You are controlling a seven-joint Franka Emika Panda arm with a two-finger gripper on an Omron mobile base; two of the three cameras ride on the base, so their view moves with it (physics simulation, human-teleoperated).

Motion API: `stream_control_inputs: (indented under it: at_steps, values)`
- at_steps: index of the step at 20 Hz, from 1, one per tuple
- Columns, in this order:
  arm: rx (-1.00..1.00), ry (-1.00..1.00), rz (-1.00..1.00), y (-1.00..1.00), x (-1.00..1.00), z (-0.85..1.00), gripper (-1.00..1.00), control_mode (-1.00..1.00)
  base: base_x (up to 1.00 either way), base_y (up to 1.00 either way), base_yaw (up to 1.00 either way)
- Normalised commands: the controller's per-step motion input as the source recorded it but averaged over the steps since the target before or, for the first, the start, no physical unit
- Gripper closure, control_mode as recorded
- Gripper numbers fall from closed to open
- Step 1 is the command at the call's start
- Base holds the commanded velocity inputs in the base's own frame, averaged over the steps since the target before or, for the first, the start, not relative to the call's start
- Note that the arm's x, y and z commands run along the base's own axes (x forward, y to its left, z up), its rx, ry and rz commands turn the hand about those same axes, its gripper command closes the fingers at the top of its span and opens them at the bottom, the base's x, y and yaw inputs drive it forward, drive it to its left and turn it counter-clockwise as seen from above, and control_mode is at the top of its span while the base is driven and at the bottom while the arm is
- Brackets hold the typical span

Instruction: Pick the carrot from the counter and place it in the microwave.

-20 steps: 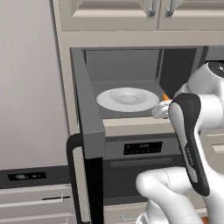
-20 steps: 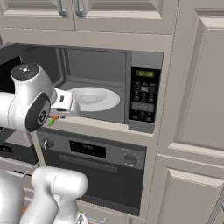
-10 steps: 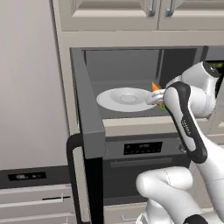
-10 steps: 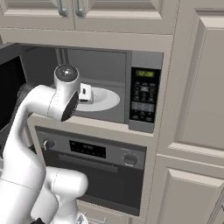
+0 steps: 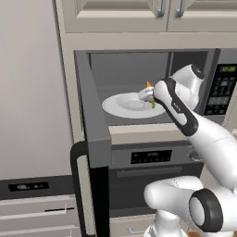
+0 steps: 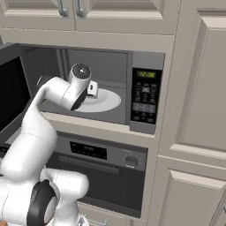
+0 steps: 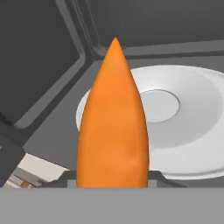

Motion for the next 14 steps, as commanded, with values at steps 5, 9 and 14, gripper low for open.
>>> stream_control_inputs:
  at_steps: [5,9,14]
  values:
    - [0.00,0.03,0.00,0.12,1.00,-0.33,1.00,-1.00,0.00,0.00,0.00]
    - [0.00,0.05,0.00,0.03,0.98,-0.14,1.00,-1.00,0.00,0.00,0.00]
    - [-0.01,0.14,0.00,0.00,0.84,-0.45,1.00,-1.00,0.00,0.00,0.00]
